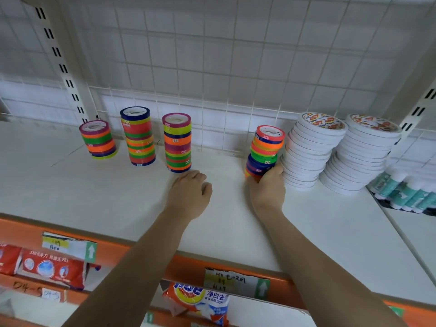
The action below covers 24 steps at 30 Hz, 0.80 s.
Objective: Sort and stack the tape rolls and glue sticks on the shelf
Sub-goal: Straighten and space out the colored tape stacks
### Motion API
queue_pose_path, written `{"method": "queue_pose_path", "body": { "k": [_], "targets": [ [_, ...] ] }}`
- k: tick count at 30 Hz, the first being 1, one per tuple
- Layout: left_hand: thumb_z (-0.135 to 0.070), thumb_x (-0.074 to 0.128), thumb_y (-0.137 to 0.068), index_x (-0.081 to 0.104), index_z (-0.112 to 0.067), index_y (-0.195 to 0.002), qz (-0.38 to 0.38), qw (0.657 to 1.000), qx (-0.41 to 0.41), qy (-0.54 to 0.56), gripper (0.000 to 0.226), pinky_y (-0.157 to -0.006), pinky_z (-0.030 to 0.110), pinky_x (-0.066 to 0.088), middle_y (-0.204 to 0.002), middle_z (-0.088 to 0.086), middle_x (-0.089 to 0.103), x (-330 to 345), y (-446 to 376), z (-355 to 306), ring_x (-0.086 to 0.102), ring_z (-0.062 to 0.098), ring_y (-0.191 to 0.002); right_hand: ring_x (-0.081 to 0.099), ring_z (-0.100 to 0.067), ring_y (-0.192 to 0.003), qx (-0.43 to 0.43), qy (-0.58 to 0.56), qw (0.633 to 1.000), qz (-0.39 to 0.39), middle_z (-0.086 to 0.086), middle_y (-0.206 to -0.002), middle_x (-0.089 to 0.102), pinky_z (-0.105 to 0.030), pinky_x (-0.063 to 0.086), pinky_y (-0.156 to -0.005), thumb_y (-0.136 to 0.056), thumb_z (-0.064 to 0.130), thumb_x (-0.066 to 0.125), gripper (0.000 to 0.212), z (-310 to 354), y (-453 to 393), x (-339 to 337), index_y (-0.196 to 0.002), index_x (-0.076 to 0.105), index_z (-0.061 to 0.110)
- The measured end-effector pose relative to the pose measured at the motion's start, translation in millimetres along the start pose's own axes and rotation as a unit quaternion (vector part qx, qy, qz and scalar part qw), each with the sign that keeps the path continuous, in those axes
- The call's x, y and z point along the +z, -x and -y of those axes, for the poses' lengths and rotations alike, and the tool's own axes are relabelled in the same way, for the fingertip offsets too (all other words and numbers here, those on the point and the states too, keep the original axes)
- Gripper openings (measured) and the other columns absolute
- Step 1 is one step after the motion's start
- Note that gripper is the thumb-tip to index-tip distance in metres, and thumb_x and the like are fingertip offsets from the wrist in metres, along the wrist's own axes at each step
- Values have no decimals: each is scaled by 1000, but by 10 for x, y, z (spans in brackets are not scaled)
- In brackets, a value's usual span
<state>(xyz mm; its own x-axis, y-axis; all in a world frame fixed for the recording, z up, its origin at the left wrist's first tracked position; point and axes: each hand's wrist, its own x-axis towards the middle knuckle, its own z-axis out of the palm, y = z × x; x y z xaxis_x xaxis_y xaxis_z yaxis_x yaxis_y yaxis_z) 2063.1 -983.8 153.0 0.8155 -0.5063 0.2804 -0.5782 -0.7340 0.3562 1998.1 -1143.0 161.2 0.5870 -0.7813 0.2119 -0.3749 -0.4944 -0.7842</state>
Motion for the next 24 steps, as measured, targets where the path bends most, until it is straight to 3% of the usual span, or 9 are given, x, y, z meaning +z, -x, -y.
{"method": "queue_pose_path", "body": {
  "k": [7,13,15,19,24],
  "targets": [
    [-25,38,-98,49,-9,-132,18,1000,-7,-4,40,-106,26,27,-138,3,48,-15,15,-8,40,18,-128,58,-29,-97,-47,-8,997,65,-10,-110,60,-32,41,-73,-83,29,68,45,-105,289,-303,-110,41,5],
    [-25,37,-98,49,-8,-132,22,1000,-8,-8,40,-106,28,29,-136,5,49,-31,29,-27,41,20,-127,59,-18,-95,-63,-32,990,125,1,-106,59,-32,49,-78,-68,36,82,67,-171,336,-470,-118,45,10],
    [-24,37,-98,49,-7,-131,22,1000,-10,-6,39,-105,28,29,-136,5,49,-34,30,-29,41,20,-126,61,-17,-98,-72,-61,983,155,1,-110,61,-36,52,-85,-63,32,85,69,-186,286,-497,-117,47,13],
    [-24,38,-97,50,-8,-131,18,1000,-15,-1,39,-104,28,30,-135,5,50,-30,32,-33,42,20,-125,54,-14,-110,-98,-124,958,240,3,-121,53,-27,45,-90,-68,6,80,79,-168,240,-551,-131,34,18],
    [-22,41,-96,53,-5,-127,7,1000,-15,8,37,-105,30,34,-132,6,53,9,29,-14,45,22,-123,53,-13,-111,-104,-148,955,235,3,-125,54,-24,44,-90,-68,9,81,85,-193,217,-504,-137,31,17]
  ]
}}
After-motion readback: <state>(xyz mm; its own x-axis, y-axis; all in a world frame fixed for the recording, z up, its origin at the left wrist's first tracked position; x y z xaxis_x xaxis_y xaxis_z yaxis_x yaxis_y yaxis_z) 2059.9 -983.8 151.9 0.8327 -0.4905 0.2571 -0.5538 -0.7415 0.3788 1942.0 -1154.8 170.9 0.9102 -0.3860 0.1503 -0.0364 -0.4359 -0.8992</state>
